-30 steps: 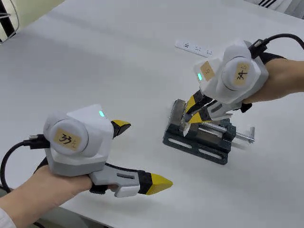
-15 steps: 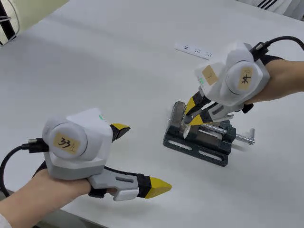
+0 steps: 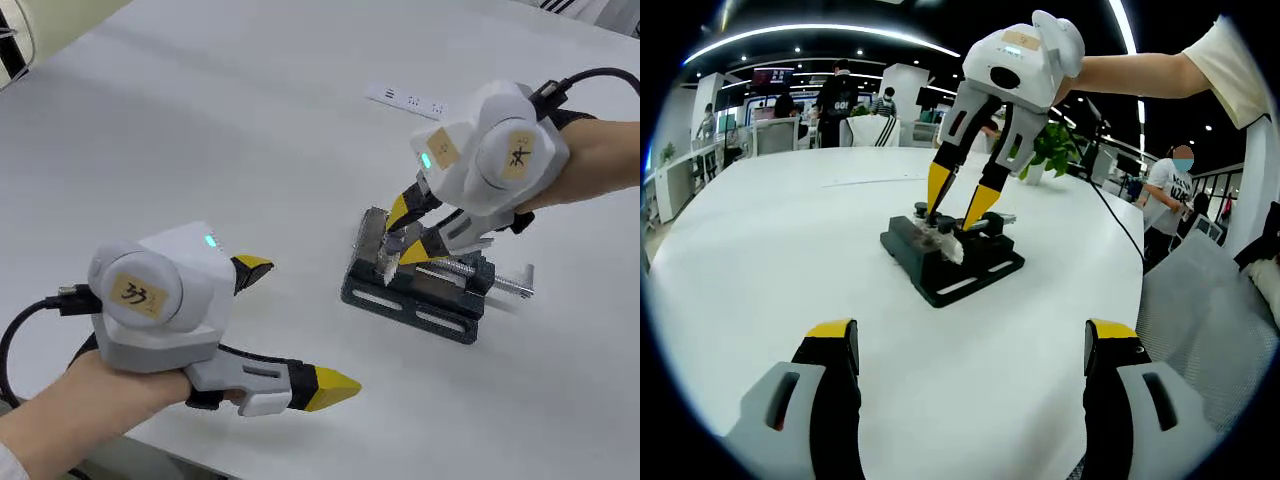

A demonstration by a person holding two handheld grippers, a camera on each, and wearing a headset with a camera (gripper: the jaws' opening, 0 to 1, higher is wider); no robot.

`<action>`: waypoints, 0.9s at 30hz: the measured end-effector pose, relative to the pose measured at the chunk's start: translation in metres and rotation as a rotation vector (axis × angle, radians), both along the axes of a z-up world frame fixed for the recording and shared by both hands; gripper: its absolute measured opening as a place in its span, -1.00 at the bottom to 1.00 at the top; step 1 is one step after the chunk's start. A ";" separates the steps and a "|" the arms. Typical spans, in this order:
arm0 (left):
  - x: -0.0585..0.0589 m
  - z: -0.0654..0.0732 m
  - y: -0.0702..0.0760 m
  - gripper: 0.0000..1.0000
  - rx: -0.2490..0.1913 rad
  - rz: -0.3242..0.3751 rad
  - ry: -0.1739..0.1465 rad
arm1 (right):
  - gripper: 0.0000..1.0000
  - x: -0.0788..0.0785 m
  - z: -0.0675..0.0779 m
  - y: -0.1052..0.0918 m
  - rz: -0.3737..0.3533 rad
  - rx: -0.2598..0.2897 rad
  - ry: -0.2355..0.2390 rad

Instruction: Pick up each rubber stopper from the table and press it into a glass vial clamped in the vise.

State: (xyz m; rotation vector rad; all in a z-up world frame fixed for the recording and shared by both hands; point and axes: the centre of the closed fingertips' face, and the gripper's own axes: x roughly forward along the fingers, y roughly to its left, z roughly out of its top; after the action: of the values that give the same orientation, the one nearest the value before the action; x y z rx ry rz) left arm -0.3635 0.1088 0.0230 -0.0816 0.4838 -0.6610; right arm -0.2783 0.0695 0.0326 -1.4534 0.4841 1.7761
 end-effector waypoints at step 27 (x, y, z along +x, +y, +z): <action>0.008 0.001 0.004 0.85 0.005 -0.003 -0.006 | -1.00 0.001 0.005 0.000 -0.100 -0.022 0.087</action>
State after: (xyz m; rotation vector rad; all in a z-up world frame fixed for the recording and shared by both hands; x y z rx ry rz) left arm -0.3555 0.1127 0.0245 -0.0741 0.4796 -0.6627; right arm -0.2775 0.0693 0.0379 -1.3479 0.6122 1.7646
